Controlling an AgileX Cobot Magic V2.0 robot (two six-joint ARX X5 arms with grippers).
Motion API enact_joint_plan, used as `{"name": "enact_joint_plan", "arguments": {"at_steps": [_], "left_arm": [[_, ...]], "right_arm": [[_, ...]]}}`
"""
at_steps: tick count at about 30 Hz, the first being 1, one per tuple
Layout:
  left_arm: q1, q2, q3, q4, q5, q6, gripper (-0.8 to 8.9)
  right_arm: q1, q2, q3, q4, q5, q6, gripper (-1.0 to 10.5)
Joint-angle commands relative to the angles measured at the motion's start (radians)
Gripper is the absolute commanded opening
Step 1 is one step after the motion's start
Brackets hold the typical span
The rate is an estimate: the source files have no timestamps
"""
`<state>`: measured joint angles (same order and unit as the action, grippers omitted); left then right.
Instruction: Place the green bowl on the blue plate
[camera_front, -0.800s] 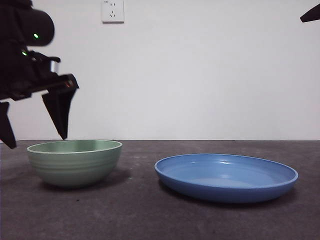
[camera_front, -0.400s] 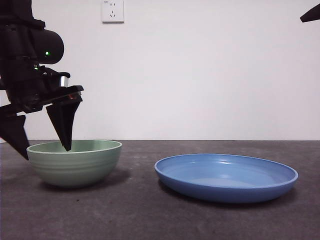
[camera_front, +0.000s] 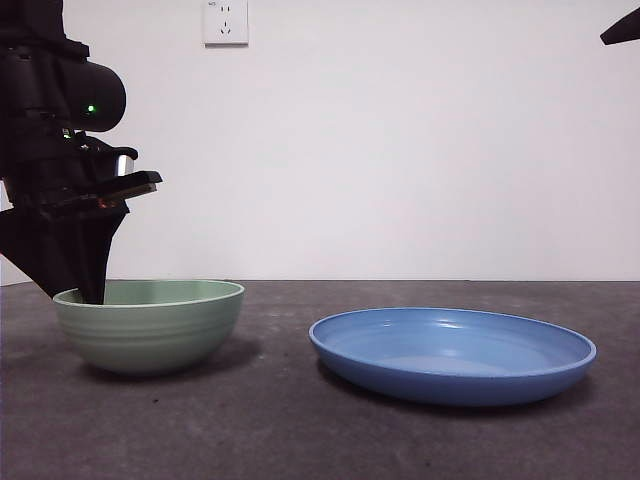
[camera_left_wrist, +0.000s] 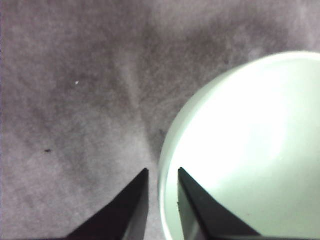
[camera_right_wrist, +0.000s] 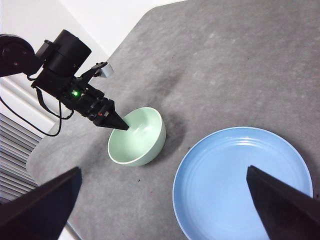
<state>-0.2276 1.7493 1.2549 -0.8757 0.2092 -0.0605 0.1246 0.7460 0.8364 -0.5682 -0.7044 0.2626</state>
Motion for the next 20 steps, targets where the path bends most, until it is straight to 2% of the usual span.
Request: {"name": "enact_joint_plan", "arguments": {"at_steps": [1,3,13,20], "left_arm": [[-0.005,0.019,0.022,0.000,0.005,0.023,0.55],[-0.005,0.019,0.022,0.001,0.005,0.023,0.05],[-0.016,0.019,0.067,-0.031,0.005,-0.002,0.07],[-0.128,0.019,0.151,-0.060,0.004,-0.064,0.09]], "right_arm": [[0.005,0.004,0.015,0.005,-0.003,-0.008,5.9],[0.005,0.004,0.015,0.005,-0.003,-0.008,5.9],[0.005,0.004,0.015,0.006,-0.003,-0.008,5.9],[0.005,0.004,0.015,0.006,-0.003,-0.008,5.9]]}}
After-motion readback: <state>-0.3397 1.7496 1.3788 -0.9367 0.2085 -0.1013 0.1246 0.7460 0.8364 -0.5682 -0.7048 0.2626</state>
